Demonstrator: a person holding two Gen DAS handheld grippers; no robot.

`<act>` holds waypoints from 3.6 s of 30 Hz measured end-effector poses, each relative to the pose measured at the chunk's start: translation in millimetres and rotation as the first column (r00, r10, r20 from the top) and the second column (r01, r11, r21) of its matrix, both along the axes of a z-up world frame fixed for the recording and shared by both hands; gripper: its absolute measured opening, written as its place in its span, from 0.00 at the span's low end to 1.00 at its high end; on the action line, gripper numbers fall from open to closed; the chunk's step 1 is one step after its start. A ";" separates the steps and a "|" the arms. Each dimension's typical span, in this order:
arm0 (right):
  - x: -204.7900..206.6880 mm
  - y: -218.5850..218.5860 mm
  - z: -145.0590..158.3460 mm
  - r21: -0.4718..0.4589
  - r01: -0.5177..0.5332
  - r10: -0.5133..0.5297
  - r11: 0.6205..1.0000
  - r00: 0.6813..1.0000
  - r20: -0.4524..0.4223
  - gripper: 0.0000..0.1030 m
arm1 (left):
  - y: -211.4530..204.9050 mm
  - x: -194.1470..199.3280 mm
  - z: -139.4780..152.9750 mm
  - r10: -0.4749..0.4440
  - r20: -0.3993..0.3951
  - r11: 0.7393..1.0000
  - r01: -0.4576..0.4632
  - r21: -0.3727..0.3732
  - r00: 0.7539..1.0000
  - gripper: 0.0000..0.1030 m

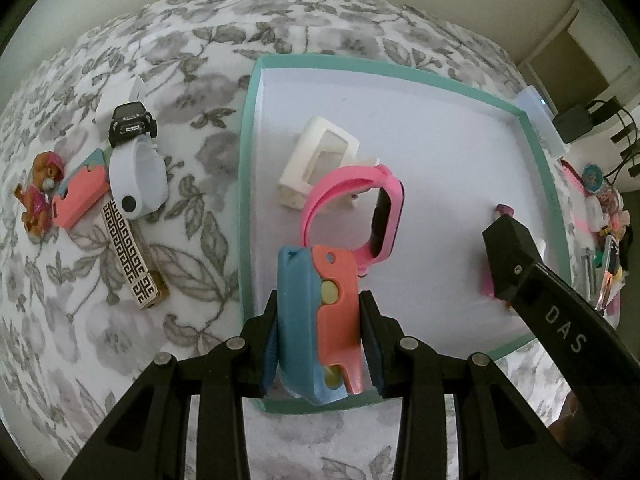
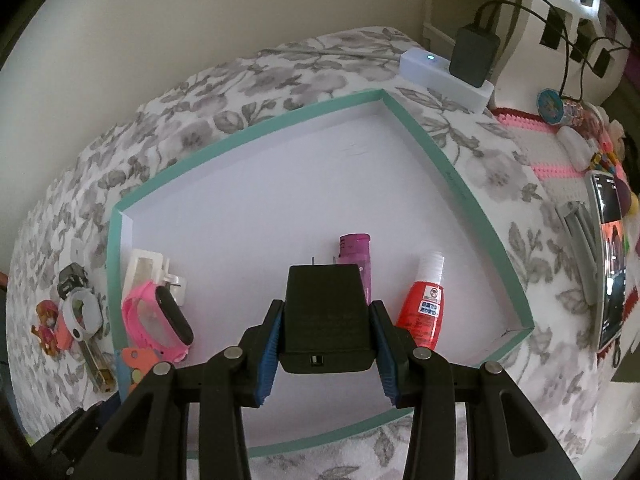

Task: Organize rigid objects
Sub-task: 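Carry the case and charger into the tray and open both tools, then move both tools back over the remaining items beside the tray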

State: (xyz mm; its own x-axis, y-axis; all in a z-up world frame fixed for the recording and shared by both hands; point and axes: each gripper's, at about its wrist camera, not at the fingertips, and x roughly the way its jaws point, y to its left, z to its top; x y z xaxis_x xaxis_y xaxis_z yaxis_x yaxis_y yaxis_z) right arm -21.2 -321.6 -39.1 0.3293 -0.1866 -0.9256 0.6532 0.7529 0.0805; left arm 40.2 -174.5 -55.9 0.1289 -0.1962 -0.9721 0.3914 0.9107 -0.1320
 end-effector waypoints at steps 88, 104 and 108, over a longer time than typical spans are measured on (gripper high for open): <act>37.6 84.7 24.9 -0.091 -0.250 0.257 0.964 0.964 0.069 1.00 | 153.0 58.6 48.7 0.440 0.266 0.876 -0.476 0.083 0.857 0.93; 66.3 152.4 38.1 -0.081 -0.418 0.425 0.905 0.894 0.138 0.99 | 240.6 76.3 36.9 0.593 0.215 0.792 -0.610 0.020 0.776 0.93; 77.2 170.8 36.4 -0.079 -0.466 0.473 0.881 0.870 0.140 0.94 | 253.9 81.6 34.0 0.603 0.210 0.786 -0.618 0.007 0.769 0.93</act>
